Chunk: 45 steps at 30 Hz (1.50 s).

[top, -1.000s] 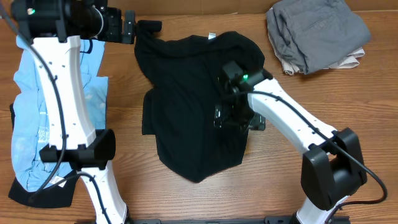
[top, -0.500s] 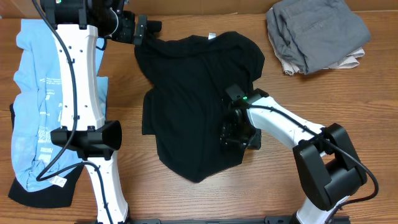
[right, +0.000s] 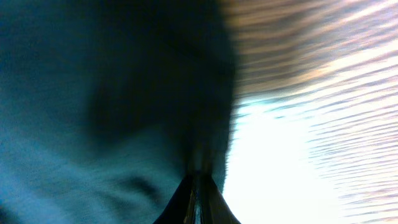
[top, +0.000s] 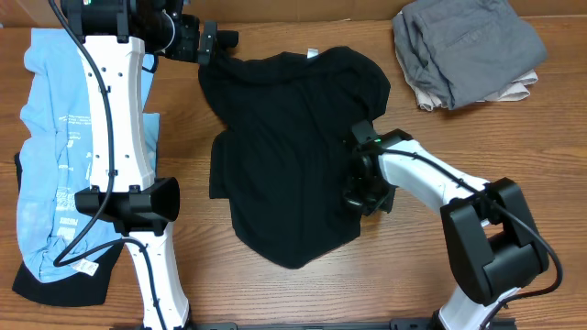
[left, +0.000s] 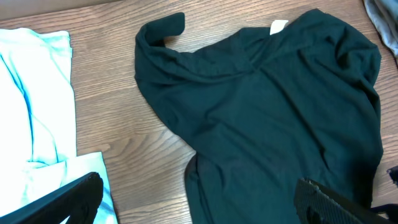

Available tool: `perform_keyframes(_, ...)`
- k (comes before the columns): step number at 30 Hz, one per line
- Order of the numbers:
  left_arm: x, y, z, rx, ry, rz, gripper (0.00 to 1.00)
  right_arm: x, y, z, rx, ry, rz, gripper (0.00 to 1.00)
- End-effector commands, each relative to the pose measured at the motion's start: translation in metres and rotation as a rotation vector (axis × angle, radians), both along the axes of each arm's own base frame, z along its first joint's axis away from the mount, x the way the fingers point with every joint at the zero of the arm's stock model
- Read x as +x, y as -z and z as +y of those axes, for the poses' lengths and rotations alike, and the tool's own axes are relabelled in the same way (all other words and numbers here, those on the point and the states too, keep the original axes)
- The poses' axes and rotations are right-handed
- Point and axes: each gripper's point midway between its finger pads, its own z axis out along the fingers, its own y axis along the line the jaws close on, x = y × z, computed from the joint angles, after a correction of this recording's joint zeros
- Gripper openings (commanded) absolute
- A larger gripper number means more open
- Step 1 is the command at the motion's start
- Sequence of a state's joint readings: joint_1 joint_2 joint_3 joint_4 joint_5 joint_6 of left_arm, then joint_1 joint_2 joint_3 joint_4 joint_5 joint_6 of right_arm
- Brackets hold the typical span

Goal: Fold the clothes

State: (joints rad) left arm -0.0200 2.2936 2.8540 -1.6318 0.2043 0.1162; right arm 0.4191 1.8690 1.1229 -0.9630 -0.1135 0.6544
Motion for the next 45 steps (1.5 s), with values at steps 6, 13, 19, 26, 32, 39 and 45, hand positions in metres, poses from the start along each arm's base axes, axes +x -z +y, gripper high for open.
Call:
perform_keyframes(6,0.002,0.002,-0.004,0.017,0.030,-0.006,1.00,0.011,0.004,-0.054,0.005,0.122,0.009,0.04)
perform_keyframes(13,0.005,0.008,-0.005,0.017,0.033,0.005,1.00,0.027,0.002,-0.116,0.090,0.267,-0.008,0.04)
perform_keyframes(19,0.009,0.024,-0.013,0.017,0.047,0.038,1.00,0.038,-0.009,-0.192,0.190,0.468,-0.080,0.04)
perform_keyframes(26,0.019,0.051,-0.028,0.027,0.092,0.075,1.00,0.052,-0.051,-0.245,0.285,0.519,-0.191,0.18)
perform_keyframes(32,0.043,0.115,-0.047,0.056,0.200,0.128,1.00,0.068,-0.123,-0.247,0.277,0.341,-0.286,0.67)
perform_keyframes(39,0.042,0.185,-0.074,0.118,0.461,0.198,0.99,0.075,-0.187,-0.213,0.255,0.189,-0.385,0.82)
perform_keyframes(45,0.038,0.223,-0.078,0.103,0.502,0.264,0.98,0.076,-0.197,-0.188,0.258,0.115,-0.400,0.82)
